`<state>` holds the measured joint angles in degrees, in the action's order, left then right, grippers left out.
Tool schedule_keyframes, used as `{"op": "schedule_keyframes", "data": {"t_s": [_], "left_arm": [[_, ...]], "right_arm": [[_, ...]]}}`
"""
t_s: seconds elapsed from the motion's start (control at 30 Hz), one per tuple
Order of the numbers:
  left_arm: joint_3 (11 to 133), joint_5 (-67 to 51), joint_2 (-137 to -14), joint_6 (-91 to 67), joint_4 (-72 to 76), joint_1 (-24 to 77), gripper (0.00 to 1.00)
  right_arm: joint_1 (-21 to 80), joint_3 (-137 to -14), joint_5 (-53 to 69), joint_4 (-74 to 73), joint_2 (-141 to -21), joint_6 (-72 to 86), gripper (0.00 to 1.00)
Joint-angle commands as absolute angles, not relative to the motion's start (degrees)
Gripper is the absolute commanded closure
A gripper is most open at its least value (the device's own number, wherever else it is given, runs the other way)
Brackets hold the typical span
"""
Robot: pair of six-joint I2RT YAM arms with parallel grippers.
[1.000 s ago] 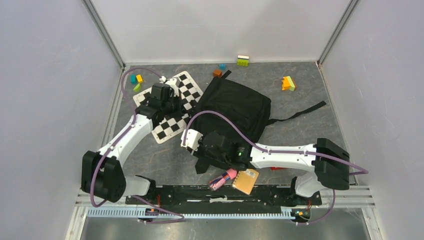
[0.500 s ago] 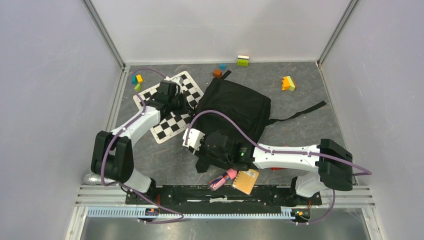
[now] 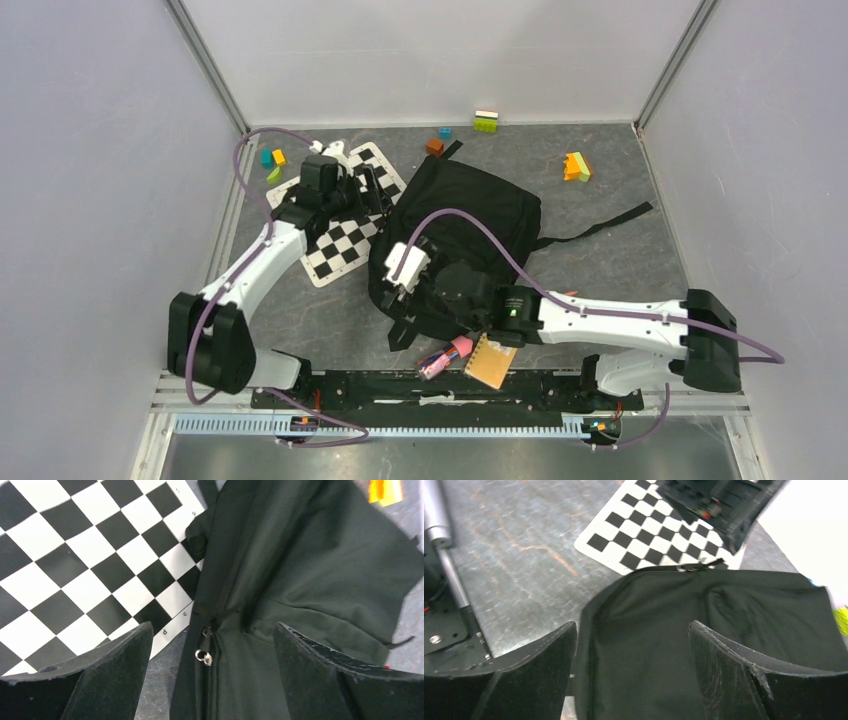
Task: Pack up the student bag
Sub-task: Zip the student bag at the center of the board, then adjust the student bag at the center of the board.
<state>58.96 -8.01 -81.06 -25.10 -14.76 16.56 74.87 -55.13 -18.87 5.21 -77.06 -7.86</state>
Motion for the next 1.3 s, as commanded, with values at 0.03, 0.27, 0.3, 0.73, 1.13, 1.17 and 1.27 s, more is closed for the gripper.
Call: {"op": "schedule_keyframes", "data": {"t_s": [0.03,0.27,0.3,0.73,1.13,1.17,1.27], "left_arm": [[57.28,-9.99,-73.38,-22.7,-12.83,16.52,0.0],[55.4,-17.13,-75.26,-25.33,-13.8,16.48,0.0],[54.76,-17.34,-75.42,-25.87,-13.35,16.54,0.0],[50.3,-15.58,-79.6,-30.86,-12.52,17.6,0.0],[50.87,-19.75,-83.79,-31.99,-8.87,20.64,0.6],[50.95,-19.86,-83.15,-32.05,-8.43,20.64,0.71],[51.45,-19.39,-80.07,-31.44,-7.41,20.63,0.91]], "right_arm": [[71.23,-55.92,-30.19,0.31,-71.07,-2.22,0.02],[54.86,-50.1,-26.48,-7.77,-66.84,8.05,0.02],[52.27,-48.74,-25.1,-8.12,-66.72,8.88,0.02],[32.8,-33.55,-10.65,-0.86,-65.14,18.75,0.02],[30.23,-34.23,-4.27,5.71,-70.18,18.29,0.73],[30.23,-34.96,-4.18,6.31,-70.37,17.81,0.86],[30.2,-37.88,-2.6,8.0,-71.7,15.6,1.0]]}}
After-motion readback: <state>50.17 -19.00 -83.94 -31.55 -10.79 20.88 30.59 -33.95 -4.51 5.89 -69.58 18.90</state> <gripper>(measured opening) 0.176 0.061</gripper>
